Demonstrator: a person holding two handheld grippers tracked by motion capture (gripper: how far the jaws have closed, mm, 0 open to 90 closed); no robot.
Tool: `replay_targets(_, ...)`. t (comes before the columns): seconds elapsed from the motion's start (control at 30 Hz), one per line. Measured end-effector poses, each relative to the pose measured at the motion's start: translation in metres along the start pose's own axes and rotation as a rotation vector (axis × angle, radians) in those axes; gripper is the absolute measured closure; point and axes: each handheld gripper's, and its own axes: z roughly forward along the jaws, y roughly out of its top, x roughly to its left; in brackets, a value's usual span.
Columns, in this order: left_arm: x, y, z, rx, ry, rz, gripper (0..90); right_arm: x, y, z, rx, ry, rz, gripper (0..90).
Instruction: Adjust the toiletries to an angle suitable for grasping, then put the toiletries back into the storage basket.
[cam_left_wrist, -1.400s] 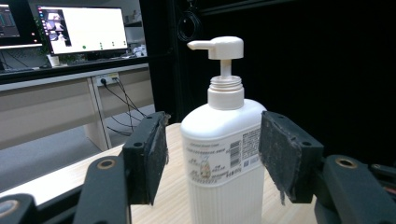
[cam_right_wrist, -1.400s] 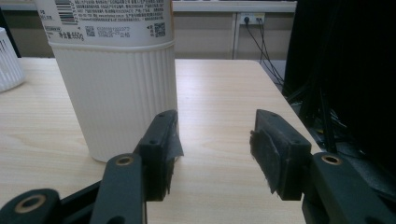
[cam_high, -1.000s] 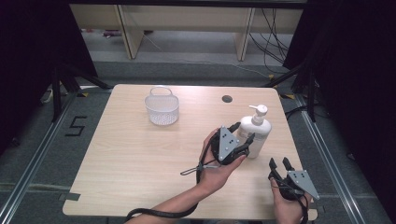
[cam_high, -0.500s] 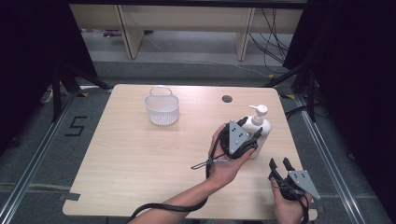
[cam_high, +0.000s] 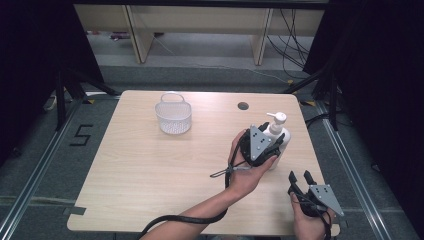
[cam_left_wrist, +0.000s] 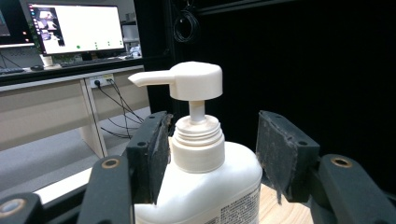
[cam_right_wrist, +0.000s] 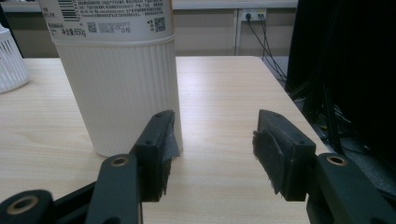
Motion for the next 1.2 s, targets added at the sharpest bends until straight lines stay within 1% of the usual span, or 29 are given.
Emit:
replay_targets(0.03,0.0,0.0,0.0,0.0,0.002,0.003,43.4,0.0,-0.001,0.002,-0.008,0.021,0.0,47.7)
replay_targets(0.1,0.0,0.001,0.001,-0.005,0.009,0.004,43.4,0.0,-0.001,0.002,-0.016,0.012,-0.018,47.6)
replay_targets(0.13,0.0,0.002,0.002,-0.008,0.012,0.002,43.5,0.001,-0.001,0.002,-0.013,0.013,-0.008,47.6)
replay_targets(0.17,0.0,0.002,0.003,-0.008,0.015,0.0,43.5,0.0,-0.001,0.003,-0.028,0.027,-0.023,47.5)
replay_targets(0.2,0.0,0.003,0.004,-0.005,0.021,0.001,43.6,0.001,-0.001,0.003,-0.015,0.024,-0.004,47.4)
replay_targets(0.23,0.0,0.003,0.006,-0.005,0.024,-0.004,43.7,0.003,0.0,0.001,0.022,0.016,0.013,47.4)
replay_targets(0.27,-0.001,0.004,0.007,-0.002,0.026,-0.006,43.7,0.004,-0.001,0.002,0.005,0.016,0.032,47.3)
replay_targets(0.33,-0.002,0.005,0.01,-0.003,0.034,0.002,43.8,0.002,0.0,0.003,0.009,0.022,-0.002,47.2)
replay_targets(0.37,-0.003,0.006,0.011,0.0,0.037,0.002,43.9,0.002,0.0,0.004,0.004,0.021,-0.008,47.1)
replay_targets(0.43,-0.004,0.007,0.013,0.0,0.04,0.005,44.0,0.003,0.0,0.004,0.013,0.017,-0.006,47.0)
replay_targets(0.47,-0.005,0.006,0.014,0.002,0.044,0.003,44.0,0.002,0.0,0.006,-0.008,0.037,-0.01,47.0)
replay_targets(0.5,-0.005,0.006,0.015,0.005,0.045,-0.002,44.1,0.002,0.0,0.006,-0.008,0.032,-0.014,46.9)
replay_targets(0.53,-0.006,0.006,0.017,0.009,0.046,0.005,44.1,0.002,0.0,0.006,-0.002,0.025,-0.016,46.8)
replay_targets(0.57,-0.007,0.006,0.018,0.005,0.051,0.005,43.9,0.004,0.0,0.006,-0.006,0.031,0.006,46.7)
replay_targets(0.6,-0.007,0.006,0.018,0.008,0.05,0.004,44.1,0.005,0.001,0.005,0.014,0.035,0.013,46.6)
replay_targets(0.63,-0.007,0.006,0.019,0.008,0.053,-0.003,44.3,0.005,0.001,0.005,0.016,0.034,0.005,46.6)
replay_targets(0.67,-0.006,0.005,0.019,0.008,0.061,-0.001,44.4,0.005,0.0,0.007,-0.009,0.055,-0.006,46.5)
replay_targets(0.7,-0.006,0.005,0.019,0.01,0.064,0.005,44.5,0.005,0.001,0.007,-0.008,0.05,-0.006,46.5)
replay_targets(0.77,-0.005,0.004,0.021,0.009,0.07,-0.005,44.9,0.005,0.001,0.007,-0.001,0.036,0.001,46.3)
replay_targets(0.8,-0.004,0.005,0.022,0.013,0.074,-0.002,45.1,0.004,0.001,0.007,-0.008,0.03,-0.013,46.2)
replay_targets(0.83,-0.004,0.005,0.023,0.008,0.077,-0.005,45.7,0.006,0.0,0.007,0.0,0.035,0.001,46.2)
replay_targets(0.87,-0.004,0.006,0.024,0.005,0.081,-0.005,46.3,0.005,0.001,0.007,-0.001,0.044,-0.005,46.1)
replay_targets(0.93,-0.004,0.009,0.025,0.008,0.086,-0.009,47.3,0.006,0.0,0.007,-0.006,0.039,-0.012,46.0)
replay_targets(1.0,-0.005,0.011,0.027,-0.004,0.085,-0.016,48.1,0.007,0.0,0.007,0.001,0.043,0.001,45.8)
replay_targets(1.03,-0.005,0.012,0.027,0.001,0.088,-0.022,48.3,0.005,0.0,0.007,0.011,0.032,-0.02,45.8)
replay_targets(1.07,-0.005,0.012,0.027,0.001,0.088,-0.022,48.4,0.007,0.0,0.007,0.01,0.041,0.0,45.8)
replay_targets(1.1,-0.004,0.013,0.029,0.004,0.096,-0.021,49.3,0.007,0.0,0.008,0.002,0.052,-0.003,45.7)
replay_targets(1.13,-0.004,0.013,0.03,0.004,0.098,-0.021,50.0,0.007,0.0,0.008,0.009,0.052,-0.008,45.6)
replay_targets(1.2,-0.004,0.012,0.031,0.009,0.101,-0.02,51.0,0.008,0.001,0.007,0.013,0.054,0.004,45.6)
